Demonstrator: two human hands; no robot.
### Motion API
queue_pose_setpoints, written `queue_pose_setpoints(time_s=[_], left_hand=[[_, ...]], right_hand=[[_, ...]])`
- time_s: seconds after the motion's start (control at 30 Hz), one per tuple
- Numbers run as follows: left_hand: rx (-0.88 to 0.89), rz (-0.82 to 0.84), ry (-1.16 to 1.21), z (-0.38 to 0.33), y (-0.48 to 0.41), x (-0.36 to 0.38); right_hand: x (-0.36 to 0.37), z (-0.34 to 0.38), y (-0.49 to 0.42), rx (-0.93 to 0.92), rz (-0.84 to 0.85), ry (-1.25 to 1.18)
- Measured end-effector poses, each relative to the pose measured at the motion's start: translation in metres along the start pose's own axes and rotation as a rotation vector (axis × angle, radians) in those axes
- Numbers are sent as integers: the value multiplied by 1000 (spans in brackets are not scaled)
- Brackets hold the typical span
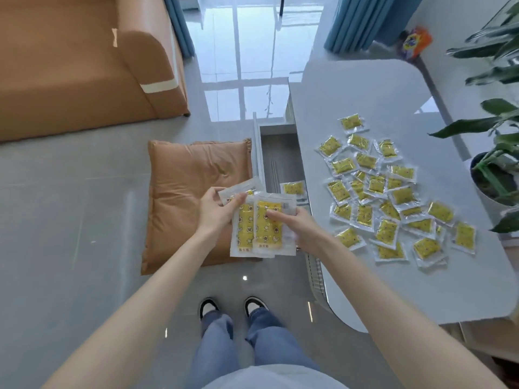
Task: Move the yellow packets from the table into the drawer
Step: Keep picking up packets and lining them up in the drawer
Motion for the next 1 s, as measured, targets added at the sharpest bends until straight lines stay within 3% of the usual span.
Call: queue_pose_setpoints(time_s=[0.17,0.37,0.5,0.77,1.0], left_hand=[[-84,113,11,-8,-43,-18],[-221,486,-2,-12,-86,-44],[-228,656,-140,-17,-108,-43],[-232,712,-415,-5,-175,0],[-159,656,-520,54,-274,61]], right_hand=[[16,3,-33,-31,-173,-176],[39,3,-57,-114,-354,-542],[47,-10,-73,-107,-502,-767],[28,-43,-107,-78,-703,-1056],[-38,-80,-173,-82,-724,-1302]])
Point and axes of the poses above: each hand's wrist, its own y-axis away from the middle knuckle, its own x-axis out of the palm, z = x × y, the point moved 2 cm from there along -y, towards the middle knuckle, and after that the axes turned 14 degrees about z, right-handed, at the moved point
